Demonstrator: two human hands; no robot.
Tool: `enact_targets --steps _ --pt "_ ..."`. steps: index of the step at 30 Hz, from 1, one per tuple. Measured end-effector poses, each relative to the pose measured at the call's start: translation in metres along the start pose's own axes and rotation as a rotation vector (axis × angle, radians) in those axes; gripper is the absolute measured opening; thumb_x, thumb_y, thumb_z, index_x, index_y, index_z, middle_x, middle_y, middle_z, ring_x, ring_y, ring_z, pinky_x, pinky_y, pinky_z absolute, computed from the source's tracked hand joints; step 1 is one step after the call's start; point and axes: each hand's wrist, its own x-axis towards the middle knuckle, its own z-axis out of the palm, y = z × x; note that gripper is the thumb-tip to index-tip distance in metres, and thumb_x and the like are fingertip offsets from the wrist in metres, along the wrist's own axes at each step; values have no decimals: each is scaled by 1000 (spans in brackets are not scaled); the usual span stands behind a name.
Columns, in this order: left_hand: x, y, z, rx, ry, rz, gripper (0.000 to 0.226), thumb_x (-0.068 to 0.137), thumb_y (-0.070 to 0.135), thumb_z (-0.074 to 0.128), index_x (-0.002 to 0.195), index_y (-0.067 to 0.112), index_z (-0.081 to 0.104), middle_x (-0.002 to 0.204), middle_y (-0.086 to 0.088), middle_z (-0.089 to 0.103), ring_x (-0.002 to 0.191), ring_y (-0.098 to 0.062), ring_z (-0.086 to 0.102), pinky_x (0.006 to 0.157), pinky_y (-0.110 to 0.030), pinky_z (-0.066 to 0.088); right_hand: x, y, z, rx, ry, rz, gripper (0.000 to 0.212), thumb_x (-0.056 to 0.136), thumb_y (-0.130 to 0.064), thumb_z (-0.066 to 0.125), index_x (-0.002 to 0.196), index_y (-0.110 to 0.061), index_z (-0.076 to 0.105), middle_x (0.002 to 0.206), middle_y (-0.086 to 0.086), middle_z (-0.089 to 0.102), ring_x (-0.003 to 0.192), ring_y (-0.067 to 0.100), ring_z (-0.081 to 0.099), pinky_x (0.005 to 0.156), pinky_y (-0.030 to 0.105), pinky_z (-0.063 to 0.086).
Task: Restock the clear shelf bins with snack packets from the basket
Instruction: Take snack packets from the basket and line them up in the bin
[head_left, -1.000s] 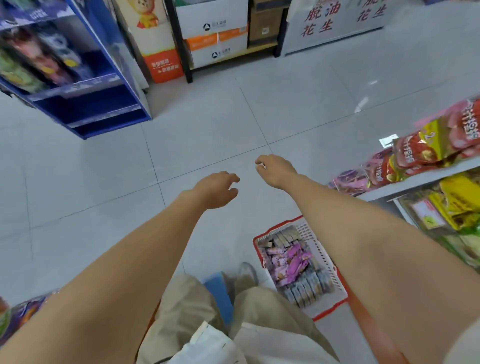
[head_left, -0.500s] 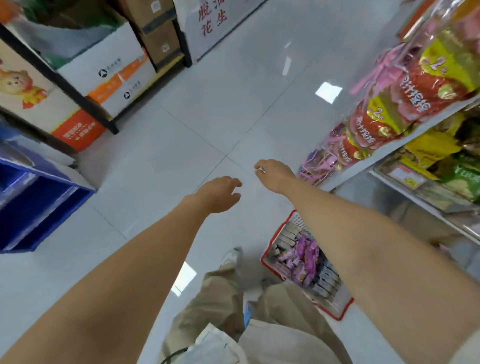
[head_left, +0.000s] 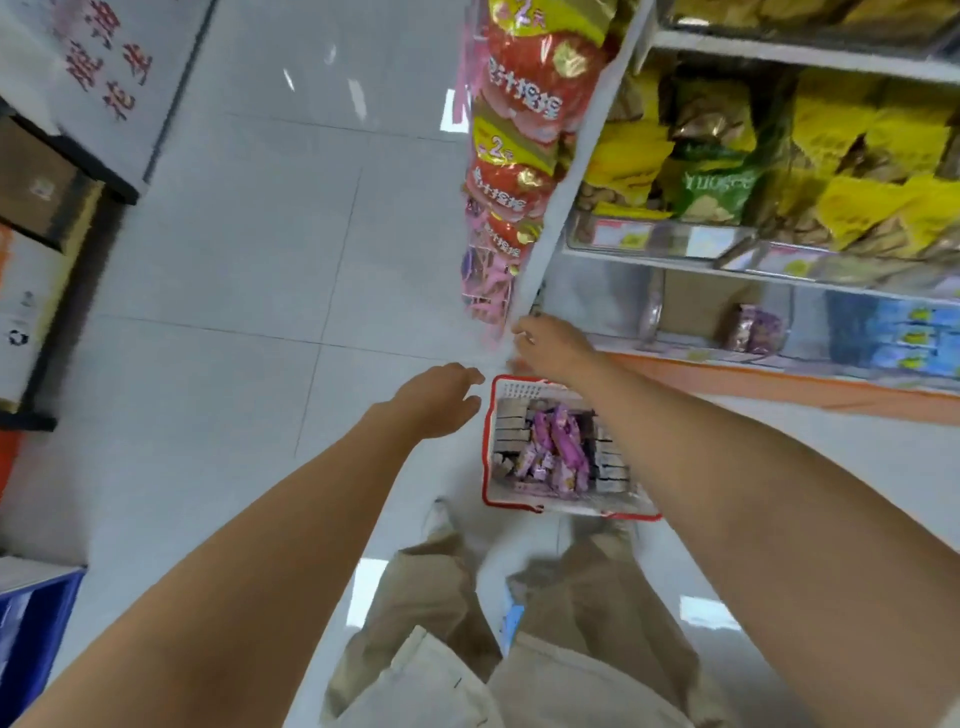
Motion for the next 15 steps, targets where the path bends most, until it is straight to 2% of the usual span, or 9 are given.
enact_targets --steps 3,8,11,15 --pt "29 41 22 25 -21 35 43 102 24 45 145 15 44 147 -10 46 131 -29 47 107 -39 40 -16 59 0 15 -8 40 32 100 -24 37 117 -13 62 118 10 62 104 31 58 77 33 42" --pt "71 106 67 38 -51 40 39 100 18 46 138 11 51 136 -15 54 120 -32 54 96 -38 46 -34 149 3 6 -36 62 28 100 -20 39 105 -8 63 108 14 64 98 32 59 69 33 38" --pt "97 133 98 16 -41 20 40 99 17 47 138 10 51 138 -15 53 122 -32 53 98 -40 45 -35 200 13 15 -45 68 29 100 -24 40 114 -12 64 115 12 65 105 33 59 83 38 48" --pt "134 150 144 4 -48 5 33 97 16 48 128 9 57 129 -17 59 112 -33 59 88 -38 48 -31 254 41 64 -57 92 35 100 -27 42 131 -16 57 133 11 58 119 32 55 97 40 45"
